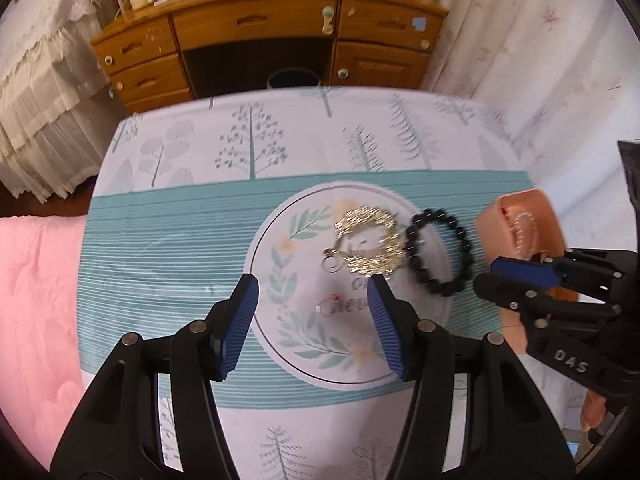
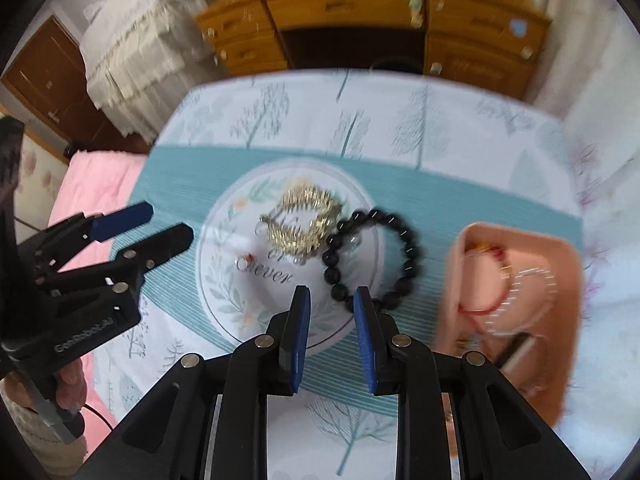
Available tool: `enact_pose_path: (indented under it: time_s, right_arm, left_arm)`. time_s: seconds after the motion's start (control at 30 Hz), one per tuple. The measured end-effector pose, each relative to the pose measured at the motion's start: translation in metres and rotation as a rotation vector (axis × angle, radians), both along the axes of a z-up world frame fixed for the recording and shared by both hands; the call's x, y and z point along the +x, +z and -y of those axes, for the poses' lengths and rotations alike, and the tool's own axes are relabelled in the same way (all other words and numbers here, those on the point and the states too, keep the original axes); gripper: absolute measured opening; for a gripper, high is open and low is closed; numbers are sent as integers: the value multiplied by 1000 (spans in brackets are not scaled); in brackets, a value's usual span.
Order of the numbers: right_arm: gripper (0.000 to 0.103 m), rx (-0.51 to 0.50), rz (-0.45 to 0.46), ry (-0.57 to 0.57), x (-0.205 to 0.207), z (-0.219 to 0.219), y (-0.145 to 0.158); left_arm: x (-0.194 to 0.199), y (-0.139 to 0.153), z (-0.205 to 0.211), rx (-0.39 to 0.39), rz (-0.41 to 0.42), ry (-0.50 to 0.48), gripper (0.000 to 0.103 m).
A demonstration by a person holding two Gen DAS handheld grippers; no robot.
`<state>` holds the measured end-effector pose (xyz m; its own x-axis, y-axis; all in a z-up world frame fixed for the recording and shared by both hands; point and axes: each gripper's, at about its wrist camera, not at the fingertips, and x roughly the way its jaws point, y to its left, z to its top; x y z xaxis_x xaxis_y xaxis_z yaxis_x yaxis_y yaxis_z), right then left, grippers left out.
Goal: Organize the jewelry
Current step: 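Move the left tool back over the gold leaf hair clip on the mat, then grasp the gold leaf hair clip with the left tool while the right tool grasps the black bead bracelet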
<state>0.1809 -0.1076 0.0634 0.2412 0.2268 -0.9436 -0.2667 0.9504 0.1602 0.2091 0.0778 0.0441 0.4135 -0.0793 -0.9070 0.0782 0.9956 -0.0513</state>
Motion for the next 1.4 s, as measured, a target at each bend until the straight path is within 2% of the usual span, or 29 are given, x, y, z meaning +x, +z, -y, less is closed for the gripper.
enact_pose_path:
  time_s: [0.17, 0.33, 0.53, 0.63, 0.83, 1.17, 1.27, 1.33, 1.4]
  right_arm:
    - [23, -13, -90, -2, 20, -10, -46]
    - [23, -46, -109, 14, 27, -17, -73]
    - [23, -133, -53, 76, 28, -33, -88]
    - [19, -165, -14, 92, 21, -36, -90]
    - [15, -25, -67, 27, 0, -9, -89]
    - [15, 63, -74, -35, -35, 17, -88]
    - [15, 75, -67, -39, -44, 24, -83]
    - [15, 82, -65, -38, -48, 26, -82]
    - [15, 91, -66, -33, -55, 30, -79]
  left_arm:
    - [11, -27, -7, -31, -44, 3, 54]
    - [16, -36, -5, -35, -45, -21, 54]
    - [20, -36, 3, -55, -39, -38, 54]
    - [23, -36, 10, -71, -34, -50, 54]
    - [35, -45, 32, -93, -40, -71, 54]
    - [55, -74, 77, -79, -81, -102, 53]
    - [59, -80, 84, -46, -77, -98, 44]
    - [62, -83, 84, -47, -86, -94, 32]
    - [65, -84, 81, -66, -94, -86, 30]
